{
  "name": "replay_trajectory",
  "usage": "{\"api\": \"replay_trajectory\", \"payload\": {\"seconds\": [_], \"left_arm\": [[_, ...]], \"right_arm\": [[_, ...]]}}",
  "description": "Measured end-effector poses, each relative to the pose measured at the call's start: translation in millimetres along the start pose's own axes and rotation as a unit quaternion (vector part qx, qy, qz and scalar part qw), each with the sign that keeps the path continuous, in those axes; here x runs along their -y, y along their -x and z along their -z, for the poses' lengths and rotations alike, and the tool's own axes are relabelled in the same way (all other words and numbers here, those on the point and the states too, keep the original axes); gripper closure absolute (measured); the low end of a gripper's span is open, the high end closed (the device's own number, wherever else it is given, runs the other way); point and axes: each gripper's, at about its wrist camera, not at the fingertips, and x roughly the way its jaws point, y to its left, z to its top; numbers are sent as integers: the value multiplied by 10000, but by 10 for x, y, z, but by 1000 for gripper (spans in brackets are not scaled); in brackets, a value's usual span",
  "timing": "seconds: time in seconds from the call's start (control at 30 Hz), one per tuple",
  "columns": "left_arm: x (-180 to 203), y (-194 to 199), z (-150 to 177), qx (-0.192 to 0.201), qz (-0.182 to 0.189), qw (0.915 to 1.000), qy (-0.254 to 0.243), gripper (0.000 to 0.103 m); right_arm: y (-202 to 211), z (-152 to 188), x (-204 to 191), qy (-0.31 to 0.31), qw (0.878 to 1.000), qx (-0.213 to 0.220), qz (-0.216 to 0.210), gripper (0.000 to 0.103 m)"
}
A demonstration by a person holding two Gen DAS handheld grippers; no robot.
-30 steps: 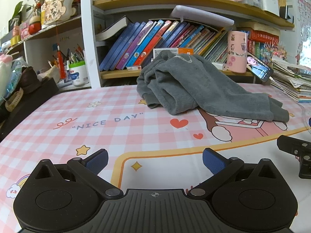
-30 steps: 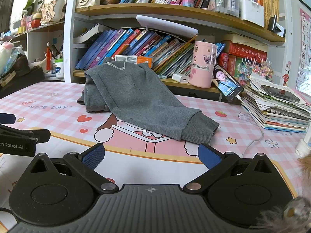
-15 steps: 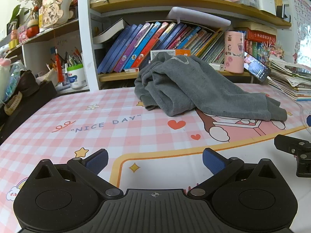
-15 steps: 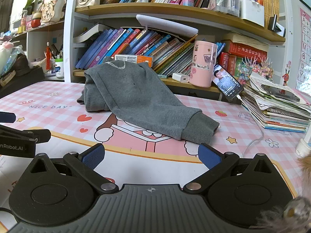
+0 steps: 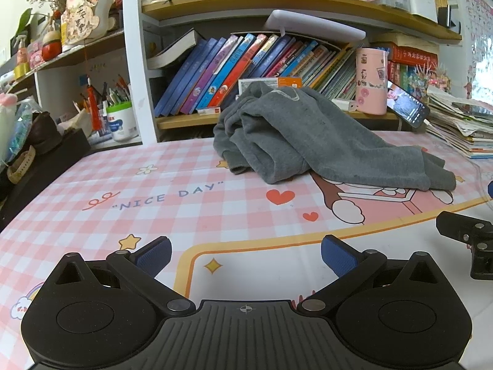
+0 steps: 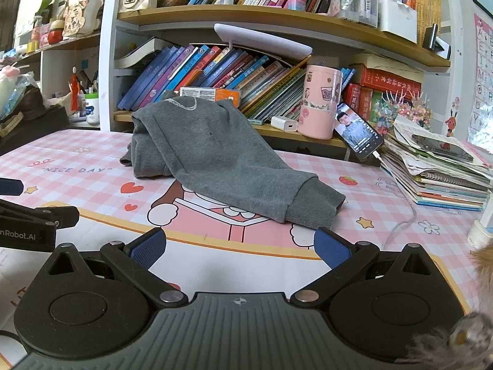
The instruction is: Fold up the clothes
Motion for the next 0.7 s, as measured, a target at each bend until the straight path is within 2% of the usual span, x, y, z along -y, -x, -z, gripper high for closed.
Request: {"api": "replay_trajectory", "payload": {"seconds": [0.43, 0.7], "left_arm": [[52, 65, 2, 174, -34, 9997, -150, 0], [59, 50, 1, 151, -145, 9996, -164, 0]], "right_arm": [[8, -5, -2, 5, 9998, 28, 220, 0], [-6, -6, 14, -28, 9999, -44, 132, 0]]}}
